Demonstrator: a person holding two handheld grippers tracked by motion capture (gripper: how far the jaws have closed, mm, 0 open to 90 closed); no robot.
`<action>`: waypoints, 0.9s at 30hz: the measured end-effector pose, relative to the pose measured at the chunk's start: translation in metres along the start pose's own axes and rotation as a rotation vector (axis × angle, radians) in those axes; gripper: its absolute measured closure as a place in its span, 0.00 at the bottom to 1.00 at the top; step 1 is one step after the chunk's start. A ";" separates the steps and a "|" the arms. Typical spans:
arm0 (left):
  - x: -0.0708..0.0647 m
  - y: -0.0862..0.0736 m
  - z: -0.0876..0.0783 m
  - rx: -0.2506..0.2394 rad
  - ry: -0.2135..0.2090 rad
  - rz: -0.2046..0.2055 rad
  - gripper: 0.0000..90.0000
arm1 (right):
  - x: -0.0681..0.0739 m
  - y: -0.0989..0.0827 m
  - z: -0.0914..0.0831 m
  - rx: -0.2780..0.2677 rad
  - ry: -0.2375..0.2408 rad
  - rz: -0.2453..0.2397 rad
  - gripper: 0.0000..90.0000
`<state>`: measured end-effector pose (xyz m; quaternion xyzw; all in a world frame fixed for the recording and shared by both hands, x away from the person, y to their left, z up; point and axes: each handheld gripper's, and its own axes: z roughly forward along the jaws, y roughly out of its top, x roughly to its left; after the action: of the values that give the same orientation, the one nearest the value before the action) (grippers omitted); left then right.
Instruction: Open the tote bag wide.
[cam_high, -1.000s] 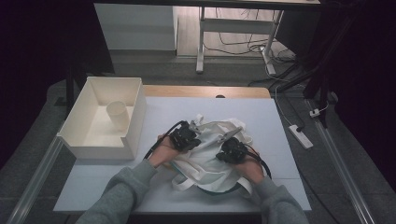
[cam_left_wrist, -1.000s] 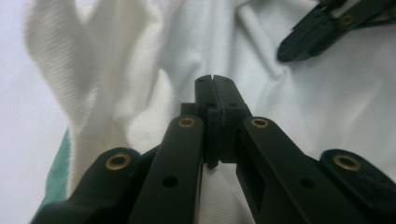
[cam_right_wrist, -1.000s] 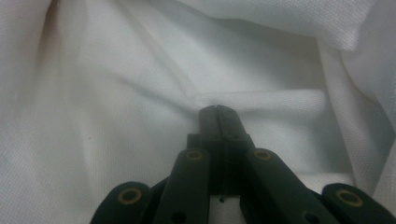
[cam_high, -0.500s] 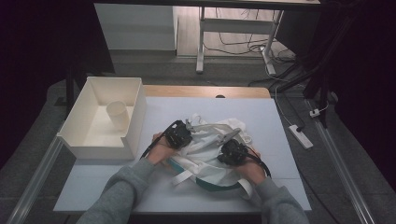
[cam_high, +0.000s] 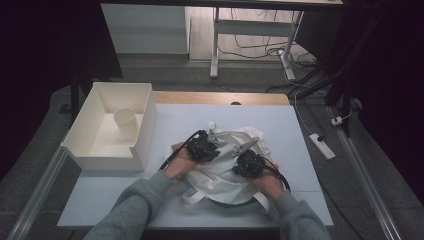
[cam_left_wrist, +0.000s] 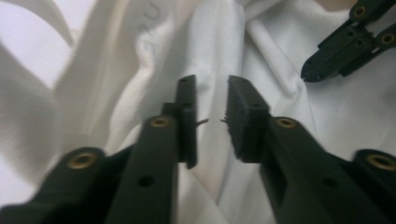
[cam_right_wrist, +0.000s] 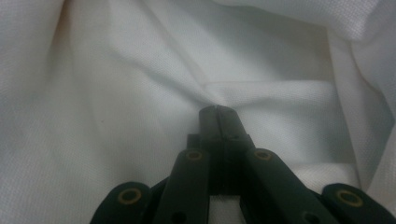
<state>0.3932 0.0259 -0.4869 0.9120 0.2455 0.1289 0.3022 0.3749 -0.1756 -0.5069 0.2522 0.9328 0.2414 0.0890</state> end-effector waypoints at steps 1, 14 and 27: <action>0.001 0.000 0.001 0.004 -0.021 -0.006 0.75 | 0.000 0.000 0.000 0.000 0.002 0.000 1.00; 0.003 0.001 0.025 0.082 0.005 0.019 0.94 | 0.000 0.000 0.000 -0.006 0.001 0.002 1.00; 0.007 -0.001 0.020 0.051 -0.013 -0.013 0.97 | 0.019 0.023 -0.007 -0.040 -0.006 -0.229 0.72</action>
<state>0.4068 0.0200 -0.5027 0.9186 0.2525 0.1148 0.2814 0.3663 -0.1509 -0.4904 0.1429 0.9502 0.2476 0.1239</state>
